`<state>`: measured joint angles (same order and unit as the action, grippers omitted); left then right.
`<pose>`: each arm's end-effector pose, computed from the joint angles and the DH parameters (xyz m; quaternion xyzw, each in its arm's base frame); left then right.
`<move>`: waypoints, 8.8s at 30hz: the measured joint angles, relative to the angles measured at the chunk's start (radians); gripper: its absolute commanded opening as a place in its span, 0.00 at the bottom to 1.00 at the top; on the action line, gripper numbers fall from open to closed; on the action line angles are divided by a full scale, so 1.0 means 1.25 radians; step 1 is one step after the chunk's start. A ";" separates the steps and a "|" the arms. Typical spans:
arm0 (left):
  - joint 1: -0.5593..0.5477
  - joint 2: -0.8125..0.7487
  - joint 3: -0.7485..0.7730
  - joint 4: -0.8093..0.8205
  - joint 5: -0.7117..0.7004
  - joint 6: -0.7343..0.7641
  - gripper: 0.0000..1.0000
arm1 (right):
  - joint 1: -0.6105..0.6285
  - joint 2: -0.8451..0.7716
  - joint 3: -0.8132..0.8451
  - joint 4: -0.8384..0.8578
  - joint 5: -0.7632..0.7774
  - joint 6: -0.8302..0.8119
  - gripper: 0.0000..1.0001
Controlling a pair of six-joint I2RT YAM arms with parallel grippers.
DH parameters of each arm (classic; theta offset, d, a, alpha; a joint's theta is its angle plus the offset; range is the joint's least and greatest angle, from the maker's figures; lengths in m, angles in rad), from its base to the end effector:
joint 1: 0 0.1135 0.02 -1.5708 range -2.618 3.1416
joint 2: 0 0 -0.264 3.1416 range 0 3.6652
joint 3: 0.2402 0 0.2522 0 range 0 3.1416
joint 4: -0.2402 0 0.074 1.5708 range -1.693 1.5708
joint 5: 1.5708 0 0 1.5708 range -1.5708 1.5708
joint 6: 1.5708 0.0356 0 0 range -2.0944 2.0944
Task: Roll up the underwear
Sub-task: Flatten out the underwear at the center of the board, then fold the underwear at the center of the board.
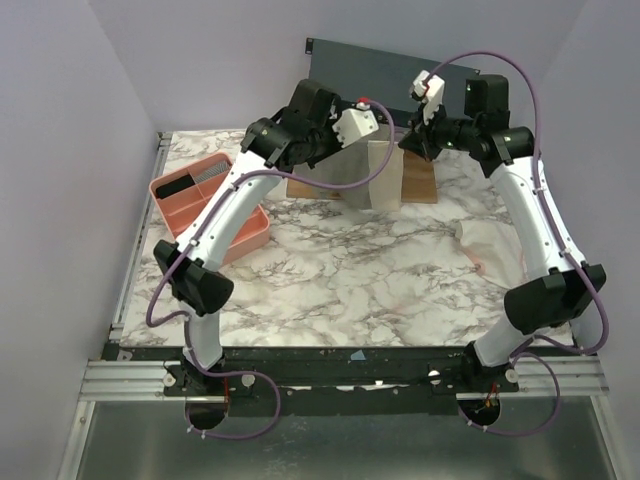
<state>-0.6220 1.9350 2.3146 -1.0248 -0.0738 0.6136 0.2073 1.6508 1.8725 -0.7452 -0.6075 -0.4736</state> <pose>0.3322 -0.2349 0.4408 0.5045 0.7384 0.0311 0.4463 0.3445 0.0932 0.4374 -0.4169 0.7290 0.1934 0.5073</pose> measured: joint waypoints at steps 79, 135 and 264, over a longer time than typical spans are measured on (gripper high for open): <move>-0.220 -0.180 -0.835 0.118 0.340 -0.130 0.00 | 0.044 -0.414 -0.868 0.050 -0.029 -0.074 0.42; 0.088 0.364 -0.231 -0.102 0.699 -0.395 0.00 | 0.266 -0.128 -0.821 0.321 0.099 0.177 0.50; -0.023 0.372 -0.086 0.063 0.151 -0.133 0.75 | 0.128 -0.033 -0.707 0.289 0.497 0.041 0.48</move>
<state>-0.6502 2.3997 2.2066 -0.9459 0.1150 0.4469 0.3679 1.6096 0.9890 -0.3840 0.0135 -0.4229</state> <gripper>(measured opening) 0.499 0.429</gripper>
